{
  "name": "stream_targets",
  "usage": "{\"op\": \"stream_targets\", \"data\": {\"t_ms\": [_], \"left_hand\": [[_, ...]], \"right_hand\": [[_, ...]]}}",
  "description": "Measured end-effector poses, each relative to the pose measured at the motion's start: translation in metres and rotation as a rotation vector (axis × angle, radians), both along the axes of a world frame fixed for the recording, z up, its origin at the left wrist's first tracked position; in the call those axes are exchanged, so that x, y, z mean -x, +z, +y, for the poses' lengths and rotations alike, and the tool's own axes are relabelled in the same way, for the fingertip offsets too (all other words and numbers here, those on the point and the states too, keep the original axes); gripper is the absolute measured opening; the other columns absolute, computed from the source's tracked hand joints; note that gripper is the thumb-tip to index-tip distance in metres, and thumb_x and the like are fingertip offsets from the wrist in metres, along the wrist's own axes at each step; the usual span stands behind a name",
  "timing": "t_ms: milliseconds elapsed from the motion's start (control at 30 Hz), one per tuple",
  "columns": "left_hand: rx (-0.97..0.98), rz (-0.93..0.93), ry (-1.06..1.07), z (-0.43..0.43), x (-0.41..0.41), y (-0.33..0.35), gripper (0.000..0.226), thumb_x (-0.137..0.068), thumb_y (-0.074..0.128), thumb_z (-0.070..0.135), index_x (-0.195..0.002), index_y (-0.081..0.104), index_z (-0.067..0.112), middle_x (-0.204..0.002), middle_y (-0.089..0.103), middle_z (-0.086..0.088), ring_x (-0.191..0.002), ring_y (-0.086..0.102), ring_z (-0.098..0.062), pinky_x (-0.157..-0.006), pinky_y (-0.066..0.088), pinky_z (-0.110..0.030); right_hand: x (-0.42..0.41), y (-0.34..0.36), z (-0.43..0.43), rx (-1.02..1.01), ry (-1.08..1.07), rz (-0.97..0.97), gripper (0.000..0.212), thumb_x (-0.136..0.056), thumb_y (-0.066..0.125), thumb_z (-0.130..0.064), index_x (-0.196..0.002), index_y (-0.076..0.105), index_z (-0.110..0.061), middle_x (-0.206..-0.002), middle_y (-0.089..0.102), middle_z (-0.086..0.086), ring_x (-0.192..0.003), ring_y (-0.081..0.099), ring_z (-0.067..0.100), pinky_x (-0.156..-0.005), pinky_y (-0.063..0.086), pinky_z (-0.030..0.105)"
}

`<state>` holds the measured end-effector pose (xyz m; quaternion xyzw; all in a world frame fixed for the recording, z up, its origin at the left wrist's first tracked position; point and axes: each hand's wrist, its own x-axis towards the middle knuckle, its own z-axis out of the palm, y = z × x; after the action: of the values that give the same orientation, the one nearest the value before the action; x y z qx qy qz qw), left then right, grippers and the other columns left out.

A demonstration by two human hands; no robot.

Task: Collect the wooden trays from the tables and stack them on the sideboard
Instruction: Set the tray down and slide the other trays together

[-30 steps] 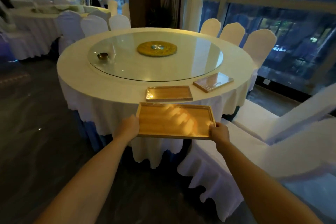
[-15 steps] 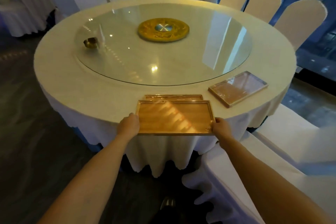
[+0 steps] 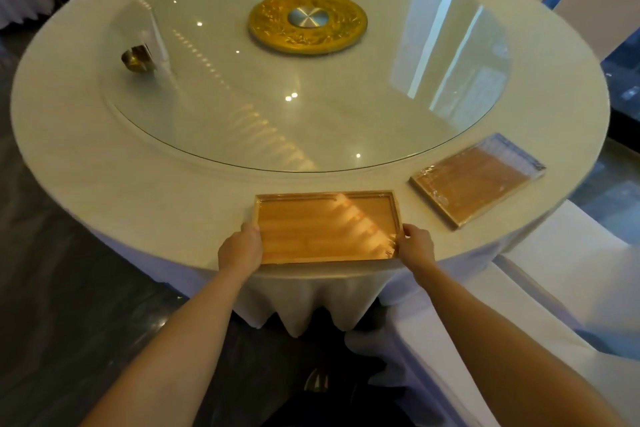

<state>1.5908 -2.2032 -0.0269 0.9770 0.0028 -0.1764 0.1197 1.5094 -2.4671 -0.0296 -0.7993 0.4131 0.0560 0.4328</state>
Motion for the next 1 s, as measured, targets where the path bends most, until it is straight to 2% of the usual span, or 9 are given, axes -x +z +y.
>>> {"op": "stream_targets", "data": {"t_ms": [100, 200, 467, 633, 767, 900, 1000], "left_hand": [[-0.015, -0.005, -0.005, -0.005, -0.001, -0.001, 0.044, -0.102, 0.017, 0.024, -0.122, 0.045, -0.004, -0.116, 0.063, -0.026, -0.103, 0.062, -0.039, -0.08, 0.048, -0.042], [-0.021, -0.025, -0.016, -0.007, -0.002, -0.002, 0.045, -0.102, 0.018, 0.025, -0.12, 0.047, -0.004, -0.114, 0.064, -0.026, -0.102, 0.062, -0.039, -0.079, 0.048, -0.042], [-0.049, -0.056, -0.025, -0.009, -0.006, -0.003, 0.045, -0.103, 0.018, 0.026, -0.119, 0.048, -0.004, -0.111, 0.065, -0.025, -0.099, 0.063, -0.039, -0.077, 0.048, -0.042], [-0.057, -0.064, -0.058, -0.009, -0.009, -0.004, 0.044, -0.103, 0.018, 0.025, -0.12, 0.046, -0.004, -0.11, 0.065, -0.025, -0.097, 0.063, -0.039, -0.068, 0.041, -0.038], [-0.046, -0.063, -0.066, -0.008, -0.011, -0.003, 0.045, -0.103, 0.017, 0.025, -0.121, 0.046, -0.004, -0.11, 0.064, -0.025, -0.097, 0.062, -0.04, -0.071, 0.045, -0.04], [-0.049, -0.071, -0.073, -0.008, -0.011, -0.007, 0.044, -0.102, 0.017, 0.025, -0.121, 0.046, -0.003, -0.106, 0.066, -0.024, -0.093, 0.063, -0.039, -0.068, 0.044, -0.038], [-0.046, -0.038, -0.089, -0.007, -0.013, -0.005, 0.045, -0.102, 0.017, 0.026, -0.121, 0.046, -0.003, -0.109, 0.065, -0.024, -0.096, 0.063, -0.04, -0.074, 0.047, -0.041]], "right_hand": [[0.002, 0.004, -0.001, -0.001, 0.019, -0.035, 0.031, -0.091, 0.038, -0.003, -0.11, 0.062, 0.004, -0.091, 0.056, 0.015, -0.082, 0.053, 0.027, -0.069, 0.04, 0.034], [0.002, 0.005, -0.004, -0.008, 0.018, -0.051, 0.026, -0.092, 0.037, -0.001, -0.096, 0.063, 0.003, -0.086, 0.057, 0.016, -0.078, 0.05, 0.026, -0.067, 0.036, 0.031], [-0.002, 0.004, -0.007, -0.017, -0.011, -0.045, 0.031, -0.094, 0.038, -0.004, -0.098, 0.065, 0.011, -0.082, 0.057, 0.018, -0.077, 0.05, 0.027, -0.066, 0.037, 0.032], [-0.003, 0.005, -0.007, -0.037, -0.027, -0.067, 0.031, -0.094, 0.039, -0.005, -0.102, 0.066, 0.006, -0.08, 0.057, 0.015, -0.074, 0.049, 0.024, -0.051, 0.033, 0.025], [-0.003, 0.006, -0.007, -0.032, -0.035, -0.064, 0.03, -0.094, 0.039, -0.006, -0.102, 0.066, 0.006, -0.082, 0.057, 0.015, -0.075, 0.049, 0.023, -0.052, 0.033, 0.027], [-0.004, 0.007, -0.007, 0.006, -0.04, -0.053, 0.031, -0.094, 0.039, -0.006, -0.101, 0.065, 0.009, -0.087, 0.061, 0.024, -0.077, 0.048, 0.025, -0.066, 0.034, 0.03], [-0.003, 0.005, -0.007, 0.035, -0.013, -0.04, 0.031, -0.093, 0.038, -0.005, -0.097, 0.065, 0.01, -0.083, 0.056, 0.017, -0.077, 0.049, 0.025, -0.067, 0.035, 0.03]]}}
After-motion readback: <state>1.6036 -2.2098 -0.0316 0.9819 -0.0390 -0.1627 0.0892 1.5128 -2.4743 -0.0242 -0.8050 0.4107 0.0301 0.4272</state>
